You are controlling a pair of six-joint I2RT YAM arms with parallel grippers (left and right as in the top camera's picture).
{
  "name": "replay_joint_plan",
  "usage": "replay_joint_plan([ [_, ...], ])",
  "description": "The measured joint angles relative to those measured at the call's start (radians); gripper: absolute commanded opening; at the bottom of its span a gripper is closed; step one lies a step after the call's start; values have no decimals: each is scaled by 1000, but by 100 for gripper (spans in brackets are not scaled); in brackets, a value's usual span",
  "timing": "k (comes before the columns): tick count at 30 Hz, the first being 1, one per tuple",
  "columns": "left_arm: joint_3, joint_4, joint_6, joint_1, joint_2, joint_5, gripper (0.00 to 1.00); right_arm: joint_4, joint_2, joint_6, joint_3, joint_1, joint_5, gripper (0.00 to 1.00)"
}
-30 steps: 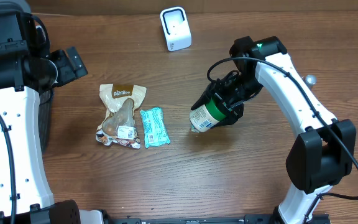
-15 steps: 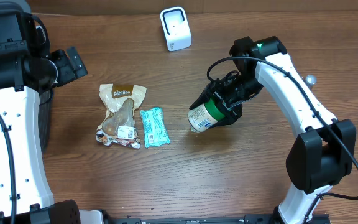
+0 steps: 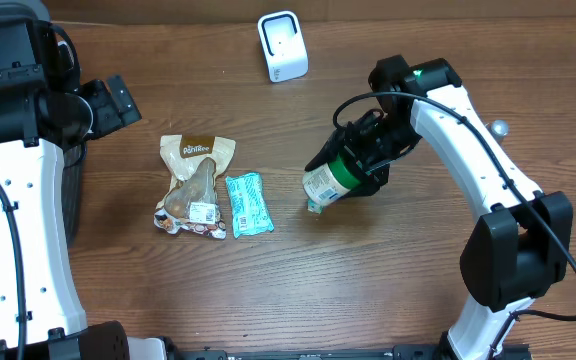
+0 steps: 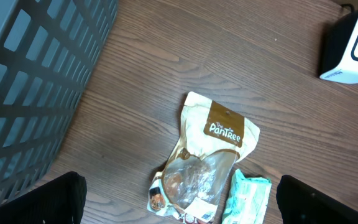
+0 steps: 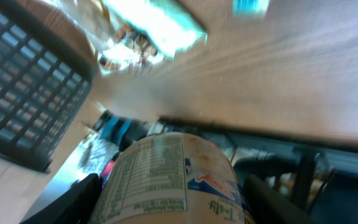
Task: Scan the item barcode
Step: 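Carry the jar with the right gripper to the white scanner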
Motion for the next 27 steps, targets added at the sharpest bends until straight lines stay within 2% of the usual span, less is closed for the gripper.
replay_joint_plan([
  [3,0,0,0,0,0,0,99,95,0,1,0,0,140,63],
  [8,0,0,0,0,0,0,99,212,0,1,0,1,442,45],
  [10,0,0,0,0,0,0,100,300,0,-11,0,-1,533,45],
  [14,0,0,0,0,0,0,100,428,0,-96,5,-3,579,45],
  [17,0,-1,0,0,0,0,99,430,2,-159,51,-4,566,45],
  [19,0,0,0,0,0,0,100,424,5,-190,141,-6,550,46],
  [20,0,0,0,0,0,0,100,410,6,-209,213,-7,543,56],
  [22,0,1,0,0,0,0,99,402,5,-244,358,-8,532,58],
  [25,0,0,0,0,0,0,100,445,-4,-291,486,-8,525,38],
  [27,0,0,0,0,0,0,100,500,-12,-318,503,-8,521,35],
])
